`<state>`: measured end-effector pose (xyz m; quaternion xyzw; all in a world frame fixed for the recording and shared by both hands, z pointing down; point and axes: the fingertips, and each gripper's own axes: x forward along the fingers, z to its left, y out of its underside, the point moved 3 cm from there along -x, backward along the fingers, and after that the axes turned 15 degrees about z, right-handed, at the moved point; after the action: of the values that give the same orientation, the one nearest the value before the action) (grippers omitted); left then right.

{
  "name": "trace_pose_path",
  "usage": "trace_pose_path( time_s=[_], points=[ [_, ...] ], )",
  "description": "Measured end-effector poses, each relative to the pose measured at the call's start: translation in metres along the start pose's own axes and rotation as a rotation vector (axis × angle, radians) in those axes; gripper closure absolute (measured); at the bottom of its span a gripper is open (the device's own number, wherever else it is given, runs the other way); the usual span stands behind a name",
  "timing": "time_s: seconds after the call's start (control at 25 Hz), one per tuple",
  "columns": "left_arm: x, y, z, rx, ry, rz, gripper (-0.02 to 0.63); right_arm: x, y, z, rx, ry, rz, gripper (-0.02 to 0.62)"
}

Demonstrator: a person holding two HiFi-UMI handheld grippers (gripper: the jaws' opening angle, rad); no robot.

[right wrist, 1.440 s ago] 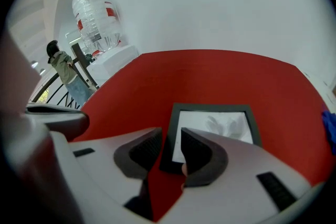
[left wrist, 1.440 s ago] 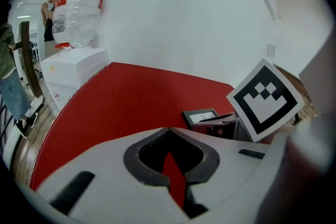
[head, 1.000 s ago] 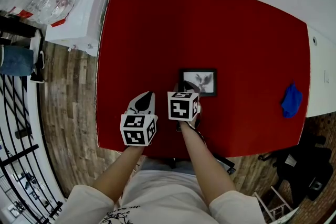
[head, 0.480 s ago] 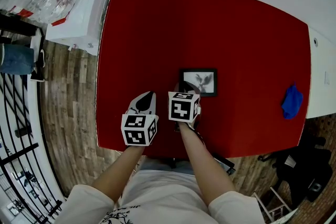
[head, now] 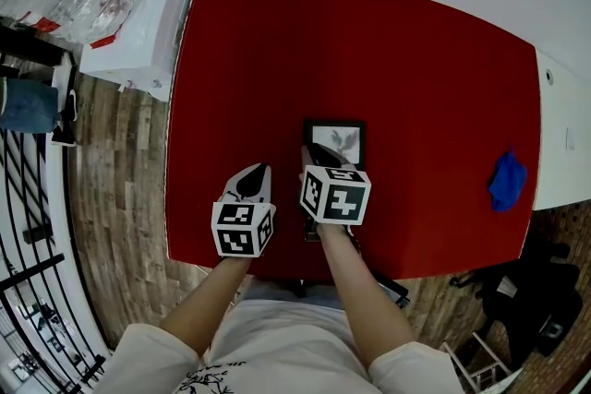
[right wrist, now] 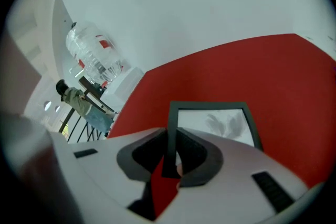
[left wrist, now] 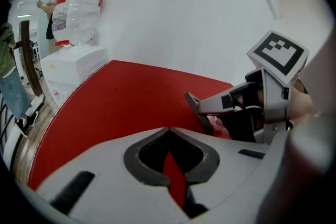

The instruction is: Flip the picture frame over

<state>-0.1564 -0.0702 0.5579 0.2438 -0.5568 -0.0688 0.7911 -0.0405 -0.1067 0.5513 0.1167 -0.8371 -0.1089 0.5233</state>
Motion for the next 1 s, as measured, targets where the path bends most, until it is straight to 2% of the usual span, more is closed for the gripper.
trace_pose_path(
  time_s=[0.32,0.68,0.84,1.0],
  points=[
    [0.002,0.001,-0.007,0.008,0.001,0.004,0.600,-0.027,-0.017,0.015,0.066,-0.308,-0.083,0.531],
    [0.005,-0.001,-0.016,0.015,0.006,0.003,0.600,-0.043,-0.023,0.015,0.260,-0.640,-0.104,0.531],
    [0.006,-0.001,-0.020,0.018,0.009,0.001,0.600,-0.050,-0.025,0.011,0.311,-0.726,-0.115,0.531],
    [0.008,-0.002,-0.025,0.026,0.015,0.002,0.600,-0.056,-0.030,0.010,0.315,-0.826,-0.136,0.532]
  ],
)
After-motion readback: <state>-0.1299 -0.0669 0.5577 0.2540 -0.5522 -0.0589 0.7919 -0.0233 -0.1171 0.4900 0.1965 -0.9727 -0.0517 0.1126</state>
